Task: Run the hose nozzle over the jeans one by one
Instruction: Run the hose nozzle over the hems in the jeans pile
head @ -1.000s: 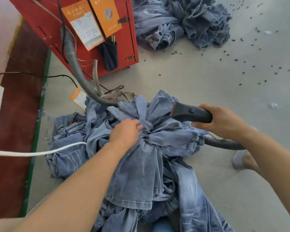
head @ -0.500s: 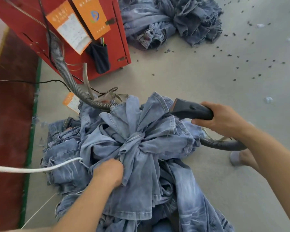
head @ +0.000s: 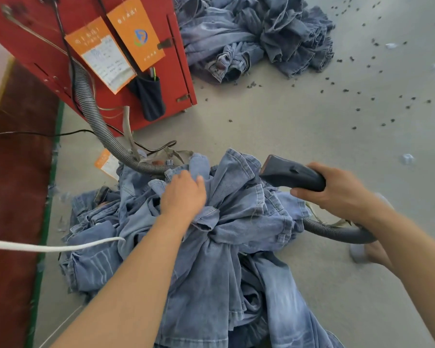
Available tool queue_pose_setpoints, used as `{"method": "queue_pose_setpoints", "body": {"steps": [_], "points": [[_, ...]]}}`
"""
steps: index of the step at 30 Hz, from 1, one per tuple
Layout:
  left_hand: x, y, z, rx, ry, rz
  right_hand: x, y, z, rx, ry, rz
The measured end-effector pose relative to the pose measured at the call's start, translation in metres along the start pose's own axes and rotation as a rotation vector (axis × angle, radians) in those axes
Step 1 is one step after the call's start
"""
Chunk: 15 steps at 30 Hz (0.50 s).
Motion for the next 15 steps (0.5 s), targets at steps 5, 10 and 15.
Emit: {"method": "queue_pose_setpoints", "body": {"steps": [5, 10, 15], "points": [[-0.019, -0.038, 0.027, 0.162, -0.156, -0.167, -0.008, -0.003, 0.001, 0.011, -0.021, -0.014], [-0.001, -0.060, -0.003, 0.126, 0.082, -1.060, 0.005, -0.019, 0.001, 0.040, 0.024, 0.000], [-0.005, -0.059, -0.072, 0.009, -0.297, -1.293, 0.016, -0.037, -0.006, 0.102, 0.051, 0.021]]}}
Point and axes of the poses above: each hand's wrist, its own z-axis towards the middle knuckle, its own x-axis out of the back of the hand, y = z × x, the point moved 7 cm from there along z, towards the middle knuckle, and after that the axes turned 14 degrees about -z, right-handed, at the moved point
